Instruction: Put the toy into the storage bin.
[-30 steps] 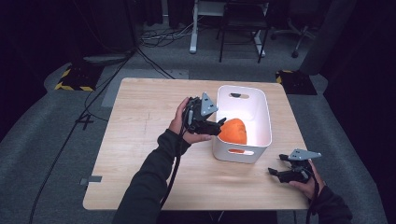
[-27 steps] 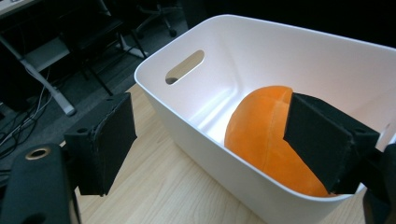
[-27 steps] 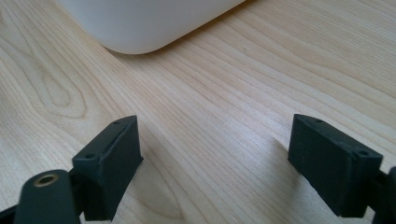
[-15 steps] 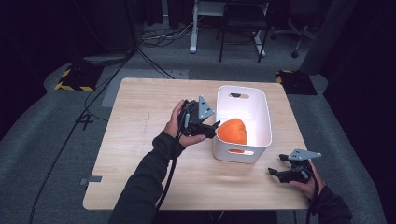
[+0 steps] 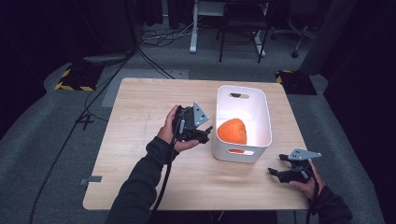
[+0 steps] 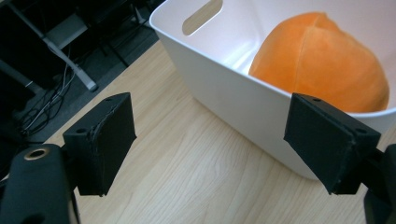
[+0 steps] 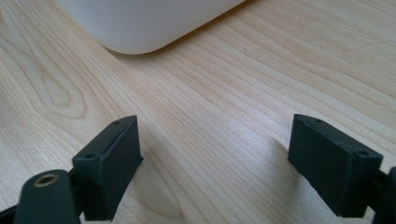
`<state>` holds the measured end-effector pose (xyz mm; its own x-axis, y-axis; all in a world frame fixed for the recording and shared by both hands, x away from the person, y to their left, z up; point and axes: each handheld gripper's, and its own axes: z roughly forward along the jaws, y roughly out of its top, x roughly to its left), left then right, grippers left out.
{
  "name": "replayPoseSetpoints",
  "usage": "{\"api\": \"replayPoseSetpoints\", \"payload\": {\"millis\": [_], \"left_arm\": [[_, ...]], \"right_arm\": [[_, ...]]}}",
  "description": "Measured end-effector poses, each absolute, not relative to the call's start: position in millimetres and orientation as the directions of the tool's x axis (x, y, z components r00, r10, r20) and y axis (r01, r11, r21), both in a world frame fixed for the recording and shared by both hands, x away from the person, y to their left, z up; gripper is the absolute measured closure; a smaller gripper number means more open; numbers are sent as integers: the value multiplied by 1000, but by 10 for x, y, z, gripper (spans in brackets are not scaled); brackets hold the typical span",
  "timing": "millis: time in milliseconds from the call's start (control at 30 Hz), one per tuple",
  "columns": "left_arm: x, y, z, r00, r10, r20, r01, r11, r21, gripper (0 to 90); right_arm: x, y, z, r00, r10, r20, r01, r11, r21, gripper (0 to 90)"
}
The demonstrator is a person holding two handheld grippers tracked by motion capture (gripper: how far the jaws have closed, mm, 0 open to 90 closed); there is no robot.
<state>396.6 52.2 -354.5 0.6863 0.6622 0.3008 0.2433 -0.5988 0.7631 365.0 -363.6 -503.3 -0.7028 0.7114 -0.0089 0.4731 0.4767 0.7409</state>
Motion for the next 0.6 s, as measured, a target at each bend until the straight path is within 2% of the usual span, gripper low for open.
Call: {"api": "replayPoseSetpoints", "payload": {"millis": [600], "left_arm": [[3877,748,-3767,661,675,329,294,-635,714,166]], "right_arm": [[3650,-3634,-5034,-701,713,-10,473,475,742,171]]}}
